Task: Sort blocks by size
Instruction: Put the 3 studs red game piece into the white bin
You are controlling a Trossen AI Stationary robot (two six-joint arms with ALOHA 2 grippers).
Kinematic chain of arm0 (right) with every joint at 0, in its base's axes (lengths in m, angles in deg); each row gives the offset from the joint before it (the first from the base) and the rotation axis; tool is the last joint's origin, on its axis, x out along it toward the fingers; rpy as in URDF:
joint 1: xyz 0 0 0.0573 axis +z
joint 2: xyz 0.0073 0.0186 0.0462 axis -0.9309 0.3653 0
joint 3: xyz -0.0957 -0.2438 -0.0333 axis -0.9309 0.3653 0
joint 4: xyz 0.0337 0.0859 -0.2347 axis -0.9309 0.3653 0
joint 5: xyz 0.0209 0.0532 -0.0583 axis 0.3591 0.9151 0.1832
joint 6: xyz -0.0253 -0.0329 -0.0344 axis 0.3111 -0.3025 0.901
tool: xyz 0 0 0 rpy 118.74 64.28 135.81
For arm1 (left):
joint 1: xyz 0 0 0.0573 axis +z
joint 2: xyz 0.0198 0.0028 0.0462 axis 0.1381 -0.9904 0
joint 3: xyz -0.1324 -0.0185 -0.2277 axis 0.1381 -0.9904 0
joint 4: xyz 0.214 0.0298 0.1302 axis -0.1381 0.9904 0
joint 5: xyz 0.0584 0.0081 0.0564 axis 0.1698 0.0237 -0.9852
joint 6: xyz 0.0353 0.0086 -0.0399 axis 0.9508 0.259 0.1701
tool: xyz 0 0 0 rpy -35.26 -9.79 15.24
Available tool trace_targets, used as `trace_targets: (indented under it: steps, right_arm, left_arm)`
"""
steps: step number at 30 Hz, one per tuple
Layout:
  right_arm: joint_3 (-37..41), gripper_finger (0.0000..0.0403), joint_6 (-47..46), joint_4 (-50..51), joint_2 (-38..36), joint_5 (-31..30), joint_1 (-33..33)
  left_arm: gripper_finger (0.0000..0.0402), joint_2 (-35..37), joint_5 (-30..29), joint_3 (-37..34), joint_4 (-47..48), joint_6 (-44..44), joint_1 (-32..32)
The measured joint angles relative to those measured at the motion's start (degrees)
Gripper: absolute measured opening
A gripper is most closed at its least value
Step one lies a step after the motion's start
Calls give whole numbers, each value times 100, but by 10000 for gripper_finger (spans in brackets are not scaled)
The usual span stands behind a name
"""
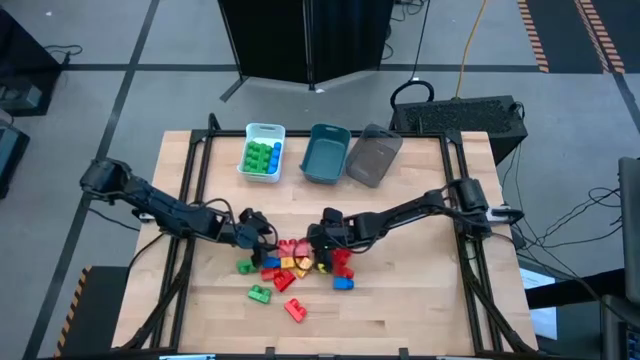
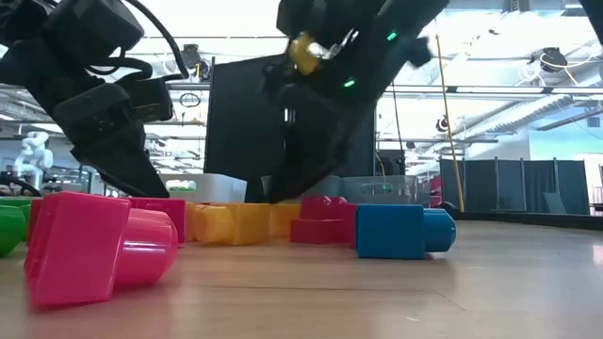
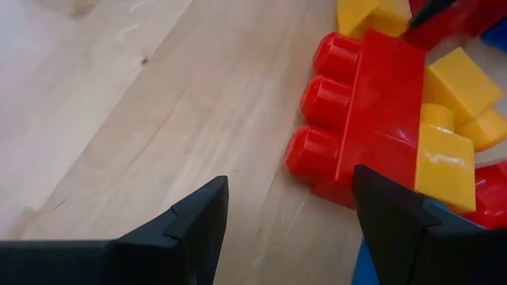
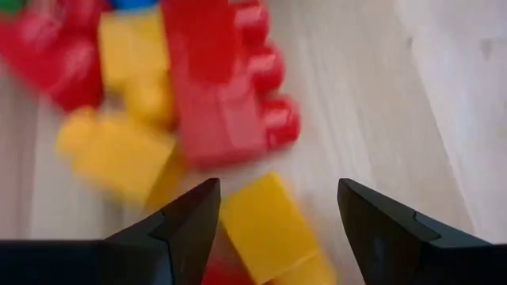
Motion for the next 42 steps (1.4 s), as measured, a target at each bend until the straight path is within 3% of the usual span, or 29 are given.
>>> trace_targets:
  steps: [7, 20, 34, 42]
  right_arm:
    - [-16, 242, 135, -222, -400, 14, 30]
    - [-19, 242, 562, -492, 163, 51, 35]
    - [-19, 244, 618, -920, 266, 350, 30]
    - [-12, 304, 553, -1112, 266, 320, 30]
  left_arm:
    - [233, -136, -45, -3, -218, 0, 0]
    - [233, -230, -474, -8, -460, -45, 2]
    - [233, -230, -517, -10, -527, -214, 2]
    - [233, -227, -542, -8, -534, -350, 2]
